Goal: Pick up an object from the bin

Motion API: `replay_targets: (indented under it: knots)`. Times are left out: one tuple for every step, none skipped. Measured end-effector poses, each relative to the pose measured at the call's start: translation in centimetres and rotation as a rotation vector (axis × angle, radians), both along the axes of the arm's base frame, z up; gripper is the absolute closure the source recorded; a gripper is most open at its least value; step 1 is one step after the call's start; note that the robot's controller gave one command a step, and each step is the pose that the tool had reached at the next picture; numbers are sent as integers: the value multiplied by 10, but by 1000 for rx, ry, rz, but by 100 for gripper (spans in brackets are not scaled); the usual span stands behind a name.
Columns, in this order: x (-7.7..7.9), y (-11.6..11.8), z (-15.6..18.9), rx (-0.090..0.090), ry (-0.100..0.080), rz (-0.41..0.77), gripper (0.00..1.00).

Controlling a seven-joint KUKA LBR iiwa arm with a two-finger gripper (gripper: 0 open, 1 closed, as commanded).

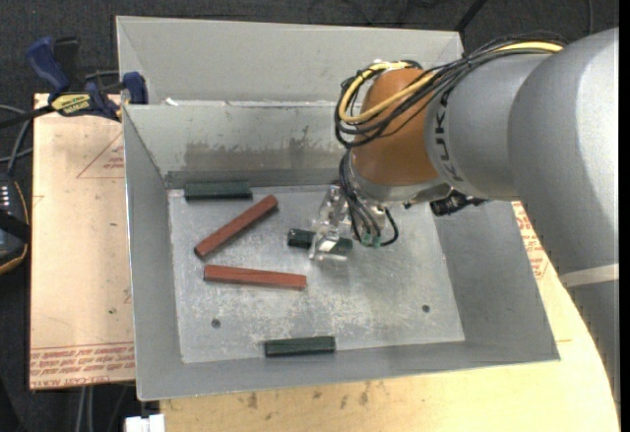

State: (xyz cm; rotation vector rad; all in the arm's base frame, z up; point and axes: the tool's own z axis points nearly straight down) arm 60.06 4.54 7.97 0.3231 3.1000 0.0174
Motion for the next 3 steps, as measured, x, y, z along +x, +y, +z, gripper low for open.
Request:
replay_targets:
  knots:
    - [0, 0, 0, 0, 0, 0, 100]
    - [-1, 0, 2, -1, 4, 1, 100]
    - [-5, -1, 16, -6, 24, 2, 100]
